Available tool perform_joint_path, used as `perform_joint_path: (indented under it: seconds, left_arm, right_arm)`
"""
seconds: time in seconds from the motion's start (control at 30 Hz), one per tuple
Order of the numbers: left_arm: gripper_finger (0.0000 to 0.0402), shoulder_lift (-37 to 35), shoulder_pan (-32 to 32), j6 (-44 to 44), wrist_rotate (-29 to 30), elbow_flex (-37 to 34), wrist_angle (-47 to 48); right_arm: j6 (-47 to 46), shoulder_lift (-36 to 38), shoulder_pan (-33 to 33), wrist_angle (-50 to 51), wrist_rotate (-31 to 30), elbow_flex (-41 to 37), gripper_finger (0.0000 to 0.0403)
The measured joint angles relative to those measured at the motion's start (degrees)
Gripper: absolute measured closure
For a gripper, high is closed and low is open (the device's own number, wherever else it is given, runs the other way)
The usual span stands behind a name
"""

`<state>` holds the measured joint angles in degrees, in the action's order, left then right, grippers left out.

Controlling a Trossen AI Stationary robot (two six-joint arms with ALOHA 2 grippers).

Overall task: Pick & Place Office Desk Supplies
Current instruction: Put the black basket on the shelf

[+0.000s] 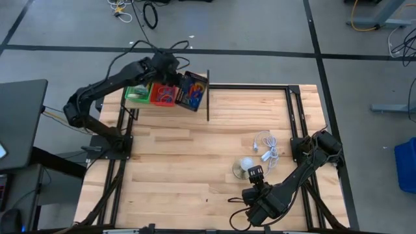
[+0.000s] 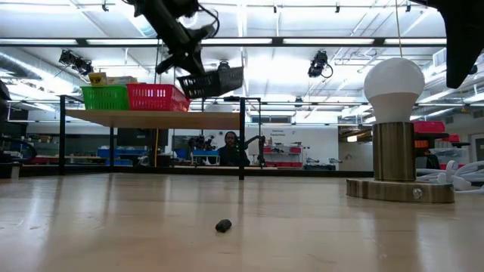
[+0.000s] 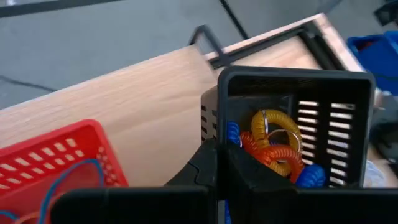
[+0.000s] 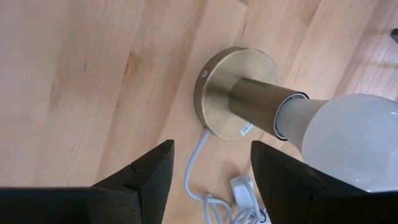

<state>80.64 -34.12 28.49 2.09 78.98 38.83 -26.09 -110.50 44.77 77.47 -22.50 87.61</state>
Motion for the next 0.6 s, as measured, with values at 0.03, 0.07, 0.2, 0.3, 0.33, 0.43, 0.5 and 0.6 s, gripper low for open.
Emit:
perform_joint_path:
  seconds: [0.03, 0.07, 0.2, 0.3, 0.33, 0.43, 0.5, 0.6]
  left_arm:
    - [0.039, 0.4, -0.6, 0.0, 0.0, 0.0, 0.0]
    - [0.039, 0.9, -1.0, 0.0, 0.0, 0.0, -0.1]
    - [0.039, 2.7, -2.1, 0.4, -0.3, 0.0, -2.2]
    - [0.039, 4.2, -2.4, 0.7, -0.3, 0.0, -4.0]
    - [0.039, 4.7, -2.8, 0.7, -0.3, 0.0, -4.1]
    - [0.039, 6.0, -3.8, 0.7, -0.3, 0.0, -4.0]
    - [0.039, 6.8, -4.4, 0.8, -0.2, 0.0, -3.8]
    - [0.039, 7.4, -4.7, 0.7, 1.0, 0.0, -4.2]
  right_arm:
    - [0.0, 0.0, 0.0, -0.1, 0.0, 0.0, 0.0181]
    - [0.0, 0.0, 0.0, -0.2, 0.0, 0.0, 0.0181]
    - [0.0, 0.0, 0.0, -0.3, 0.0, 0.0, 0.0181]
    - [0.0, 0.0, 0.0, -0.4, 0.0, 0.0, 0.0181]
    - [0.0, 0.0, 0.0, -0.4, 0.0, 0.0, 0.0181]
    - [0.0, 0.0, 0.0, -0.4, 0.4, 0.0, 0.0181]
    - [0.0, 0.0, 0.0, -0.4, 0.7, 0.0, 0.0181]
    - [-0.1, 0.0, 0.0, -0.4, 0.7, 0.0, 0.0181]
